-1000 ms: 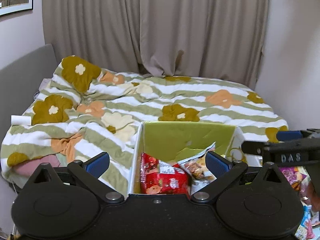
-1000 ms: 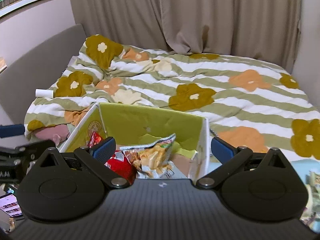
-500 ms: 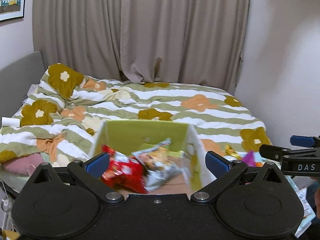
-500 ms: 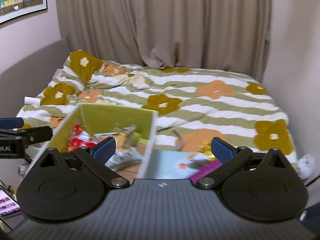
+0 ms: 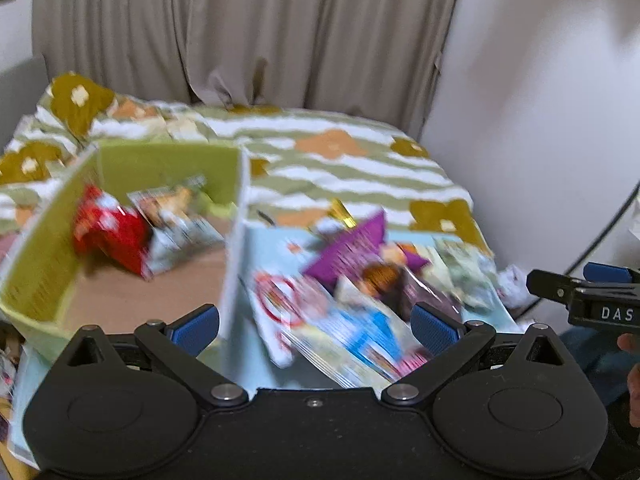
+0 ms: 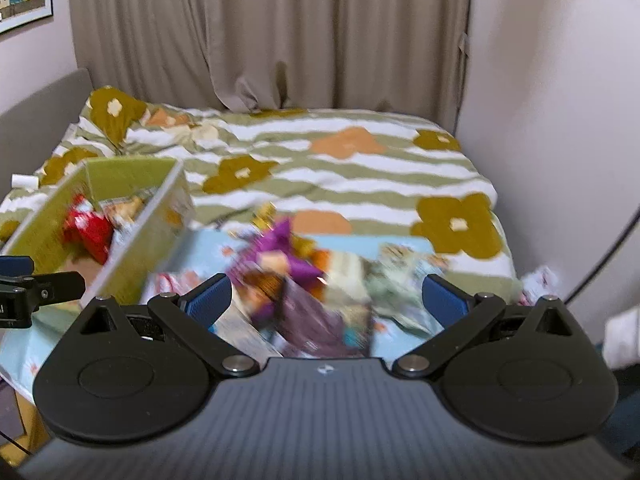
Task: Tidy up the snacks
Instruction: 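Move both tools back from the box toward the snack pile, then grasp the pink strawberry bag with the left tool while the right tool grasps the white MPM bag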
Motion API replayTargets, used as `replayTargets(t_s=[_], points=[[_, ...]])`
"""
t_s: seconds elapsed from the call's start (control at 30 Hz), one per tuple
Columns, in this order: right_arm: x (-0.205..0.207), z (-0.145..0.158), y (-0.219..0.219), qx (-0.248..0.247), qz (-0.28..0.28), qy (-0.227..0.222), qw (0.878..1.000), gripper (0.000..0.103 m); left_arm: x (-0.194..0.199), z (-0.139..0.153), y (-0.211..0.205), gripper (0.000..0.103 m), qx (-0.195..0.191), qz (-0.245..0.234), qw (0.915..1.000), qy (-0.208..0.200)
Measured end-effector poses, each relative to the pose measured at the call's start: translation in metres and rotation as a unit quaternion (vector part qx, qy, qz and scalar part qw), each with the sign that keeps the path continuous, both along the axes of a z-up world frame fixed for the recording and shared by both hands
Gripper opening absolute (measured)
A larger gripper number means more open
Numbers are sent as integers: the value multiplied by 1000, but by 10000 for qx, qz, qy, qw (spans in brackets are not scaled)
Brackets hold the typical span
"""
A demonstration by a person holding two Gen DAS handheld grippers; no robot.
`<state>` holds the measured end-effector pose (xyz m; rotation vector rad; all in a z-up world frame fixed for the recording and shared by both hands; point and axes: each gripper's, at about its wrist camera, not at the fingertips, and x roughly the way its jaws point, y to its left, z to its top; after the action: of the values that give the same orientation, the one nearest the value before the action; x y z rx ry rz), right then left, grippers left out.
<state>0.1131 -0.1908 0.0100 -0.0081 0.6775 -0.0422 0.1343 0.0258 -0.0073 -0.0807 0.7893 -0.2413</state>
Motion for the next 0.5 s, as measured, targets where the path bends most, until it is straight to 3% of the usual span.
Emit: replayTargets(t_s=[0.3, 0.5], points=[[-24, -42, -58, 206, -290, 386, 9986, 103, -20, -55, -46, 103, 1, -297, 9963, 808], [-26, -72, -73, 367, -467, 628, 9963, 103, -28, -87, -66, 103, -66, -486, 9905, 1288]])
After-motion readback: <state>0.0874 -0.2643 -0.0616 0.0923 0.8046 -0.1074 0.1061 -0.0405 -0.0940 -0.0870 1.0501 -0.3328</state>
